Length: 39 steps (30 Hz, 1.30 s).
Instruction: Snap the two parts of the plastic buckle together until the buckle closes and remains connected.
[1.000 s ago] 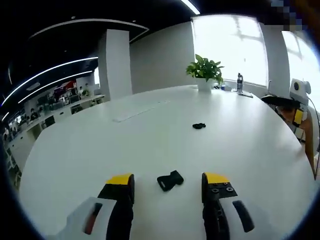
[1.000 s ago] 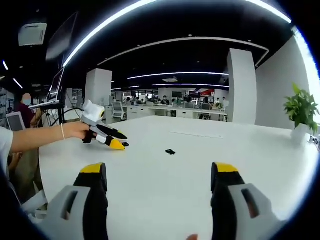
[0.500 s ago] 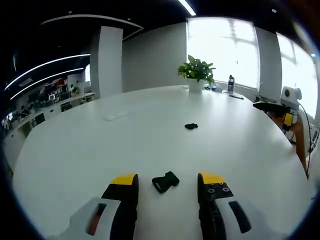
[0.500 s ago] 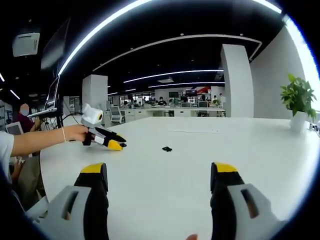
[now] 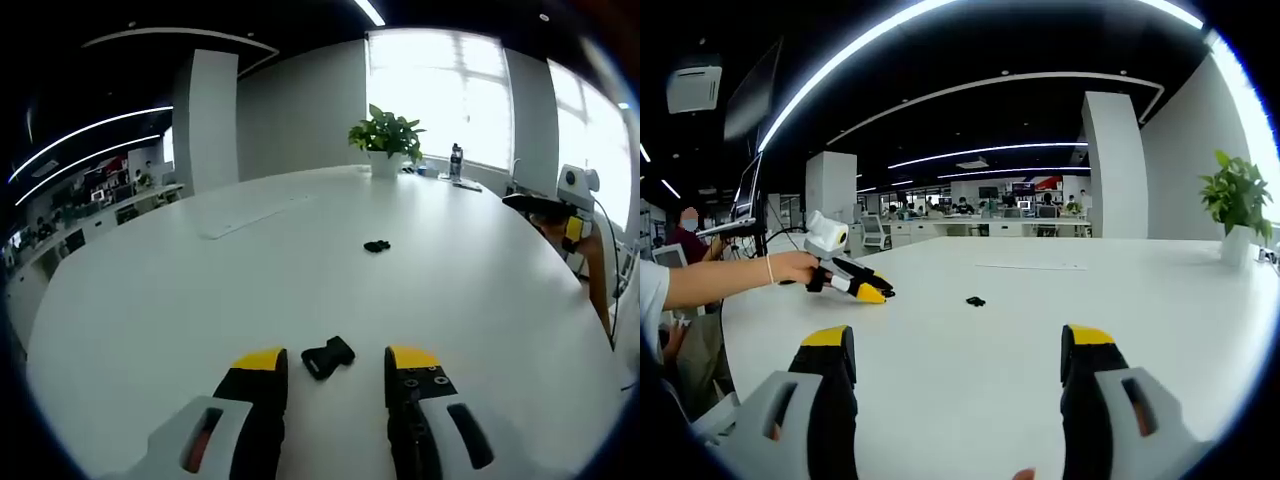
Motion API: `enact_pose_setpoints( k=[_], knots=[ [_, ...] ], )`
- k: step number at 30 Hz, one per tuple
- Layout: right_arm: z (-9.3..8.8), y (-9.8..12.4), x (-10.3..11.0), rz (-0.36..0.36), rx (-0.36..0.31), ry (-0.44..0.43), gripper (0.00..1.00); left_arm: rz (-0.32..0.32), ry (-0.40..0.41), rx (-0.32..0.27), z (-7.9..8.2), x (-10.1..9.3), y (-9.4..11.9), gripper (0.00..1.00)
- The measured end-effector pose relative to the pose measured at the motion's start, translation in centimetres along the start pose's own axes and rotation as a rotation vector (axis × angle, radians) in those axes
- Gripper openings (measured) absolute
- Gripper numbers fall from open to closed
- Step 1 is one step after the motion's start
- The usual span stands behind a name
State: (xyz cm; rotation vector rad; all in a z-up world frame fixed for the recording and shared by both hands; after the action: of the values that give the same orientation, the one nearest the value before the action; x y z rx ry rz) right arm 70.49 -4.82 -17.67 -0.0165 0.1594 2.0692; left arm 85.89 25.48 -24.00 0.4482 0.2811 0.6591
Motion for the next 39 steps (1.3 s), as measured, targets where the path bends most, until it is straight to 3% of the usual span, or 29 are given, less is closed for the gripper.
enact_pose_setpoints(
  k=[18, 29, 36, 39],
  knots=[
    [-0.4, 0.0, 0.3, 0.009, 0.012, -0.001, 0.85, -0.005, -0.004, -0.014, 0.0, -0.5, 0.2, 0.23],
    [-0.6, 0.1, 0.5, 0.014, 0.017, -0.001, 0.85, 0.008, -0.011, -0.025, -0.1, -0.7, 0.4, 0.21],
    [-0.6, 0.2, 0.5, 0.014, 0.016, 0.001, 0.85, 0.014, 0.01, -0.035, 0.1, -0.8, 0.4, 0.21],
    [-0.5, 0.2, 0.5, 0.016, 0.015, 0.002, 0.85, 0.019, 0.06, -0.067, 0.5, -1.1, 0.7, 0.21]
  ],
)
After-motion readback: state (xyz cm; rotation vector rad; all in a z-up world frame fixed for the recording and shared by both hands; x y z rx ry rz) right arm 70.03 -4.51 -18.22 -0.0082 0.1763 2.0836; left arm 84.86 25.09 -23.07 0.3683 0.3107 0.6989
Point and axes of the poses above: the point that each gripper's makers call its tool centre point, and the gripper's own axes: y roughly backward along the fingers, x roughly to its left, z roughly out of its top, the point moved 5 cm from there along y, roughly backward along the fingers, and after that the axes turned 4 degrees about y, right-handed, at the moved point
